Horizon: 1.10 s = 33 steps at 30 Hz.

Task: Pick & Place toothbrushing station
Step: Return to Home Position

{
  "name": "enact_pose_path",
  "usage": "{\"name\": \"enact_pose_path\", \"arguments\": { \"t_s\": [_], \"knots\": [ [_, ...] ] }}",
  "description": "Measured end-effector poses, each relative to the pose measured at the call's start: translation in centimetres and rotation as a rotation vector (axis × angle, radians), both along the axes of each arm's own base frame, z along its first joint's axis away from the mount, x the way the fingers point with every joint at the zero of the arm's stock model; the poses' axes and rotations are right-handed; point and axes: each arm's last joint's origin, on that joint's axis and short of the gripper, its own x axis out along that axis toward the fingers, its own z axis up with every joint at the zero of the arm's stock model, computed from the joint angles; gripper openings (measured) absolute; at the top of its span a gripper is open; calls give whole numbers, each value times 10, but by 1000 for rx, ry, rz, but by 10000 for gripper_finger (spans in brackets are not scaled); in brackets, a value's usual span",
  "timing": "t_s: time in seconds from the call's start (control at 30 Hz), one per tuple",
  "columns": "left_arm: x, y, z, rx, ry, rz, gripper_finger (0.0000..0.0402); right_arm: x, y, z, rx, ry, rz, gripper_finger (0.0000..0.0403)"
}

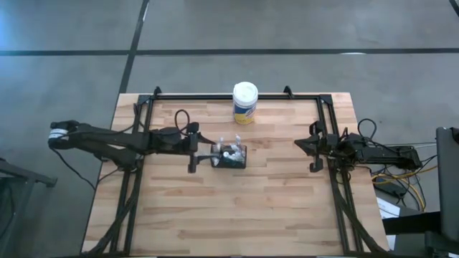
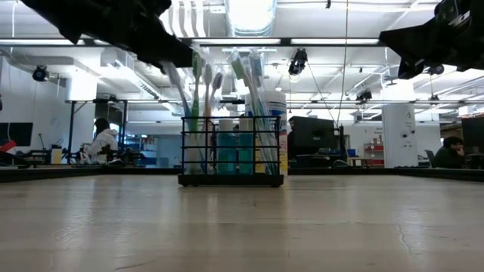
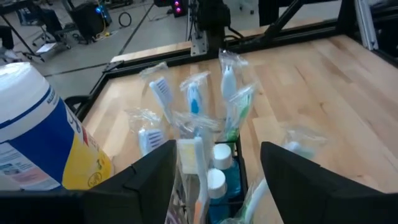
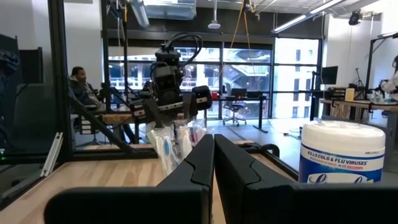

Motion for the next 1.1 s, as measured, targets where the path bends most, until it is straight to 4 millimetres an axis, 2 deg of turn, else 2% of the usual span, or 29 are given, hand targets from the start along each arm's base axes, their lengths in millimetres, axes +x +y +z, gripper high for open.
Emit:
{"name": "enact_pose_path", "arguments": {
  "t_s": [0.37, 0.5, 0.67, 0.83, 0.93, 1.0, 1.1],
  "knots": [
    [-5, 0, 5, 1, -22, 6, 240, 0, 0, -1, 3, 15, 0, 8],
    [-8, 1, 8, 51, -26, 18, 241, 0, 0, -1, 1, 15, 0, 8],
    [-23, 1, 46, 116, -109, 33, 239, 0, 0, -1, 5, 15, 1, 8],
    [-56, 0, 86, 121, -54, 28, 228, 0, 0, -1, 2, 12, -1, 8],
    [-80, 1, 95, 158, 51, 57, 187, 0, -1, -1, 2, 11, -39, 8],
    [-96, 3, 94, 167, 74, 122, 133, 0, -2, -1, 10, 11, -75, 8],
    [-111, 3, 85, 134, 8, 142, 35, 0, -2, -1, 1, 13, -81, 8]
  ]
}}
